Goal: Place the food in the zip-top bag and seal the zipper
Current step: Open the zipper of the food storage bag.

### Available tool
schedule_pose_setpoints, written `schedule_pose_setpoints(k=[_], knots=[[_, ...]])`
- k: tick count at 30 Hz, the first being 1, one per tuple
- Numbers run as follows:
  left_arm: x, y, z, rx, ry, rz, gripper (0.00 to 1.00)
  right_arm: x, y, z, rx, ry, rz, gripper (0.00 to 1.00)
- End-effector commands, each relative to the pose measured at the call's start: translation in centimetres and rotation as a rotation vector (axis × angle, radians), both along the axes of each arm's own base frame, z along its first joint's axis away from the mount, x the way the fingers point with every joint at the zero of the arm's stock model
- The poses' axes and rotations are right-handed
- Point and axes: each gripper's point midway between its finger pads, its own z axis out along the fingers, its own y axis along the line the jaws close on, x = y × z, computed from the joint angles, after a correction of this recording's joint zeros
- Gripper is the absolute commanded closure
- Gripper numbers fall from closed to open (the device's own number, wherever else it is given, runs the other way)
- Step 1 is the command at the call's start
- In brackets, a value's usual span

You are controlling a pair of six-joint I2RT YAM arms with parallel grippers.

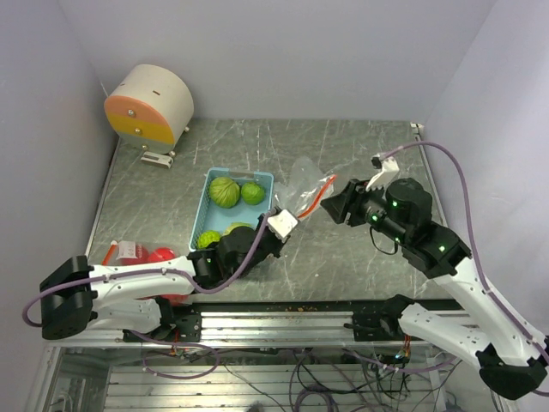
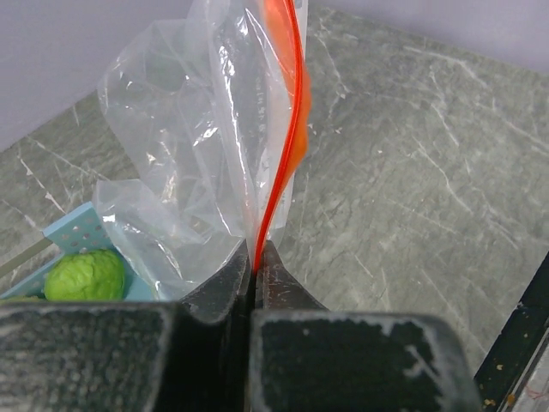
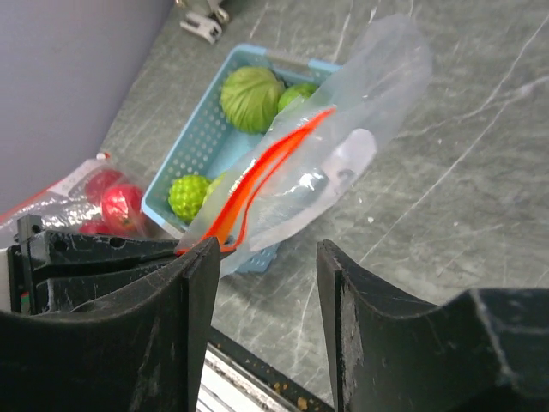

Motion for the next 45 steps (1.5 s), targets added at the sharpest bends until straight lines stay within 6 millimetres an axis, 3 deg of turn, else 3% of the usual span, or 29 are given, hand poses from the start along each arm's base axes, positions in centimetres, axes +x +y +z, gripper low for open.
schedule_pose_setpoints(k=[1,7,9,16,21,31,38,45], knots=[[0.1,1.2,0.9,-0.077,0.047,0.04,0.93,0.3,-1.1,3.8,0.031,-0.13,-0.033,0.51],[-0.4,1.3,1.9,-0.138,0.081,0.025,0.93,0.3,0.9,3.1,0.052,-0.146,0.059,0.52],[-0.7,1.3,2.4,-0.165,0.086,0.014,0.93,0.4,1.6,1.5,0.041,-0.135,0.087,0.53],[-0.9,0.9,3.6,-0.199,0.089,-0.006,0.93,1.1,3.9,0.1,0.049,-0.106,0.165,0.55],[-0.8,0.7,3.4,-0.196,0.09,-0.001,0.93,0.9,5.1,0.7,0.11,-0.122,0.211,0.55],[0.7,2.1,3.6,-0.196,0.07,0.1,0.93,-0.2,5.2,-0.6,0.085,-0.089,0.255,0.58],[0.3,1.3,4.2,-0.232,0.067,0.05,0.93,0.9,5.8,-1.2,0.129,-0.078,0.211,0.56],[0.4,0.6,3.3,-0.221,0.079,0.04,0.93,1.3,7.1,-0.1,0.237,-0.105,0.207,0.54]])
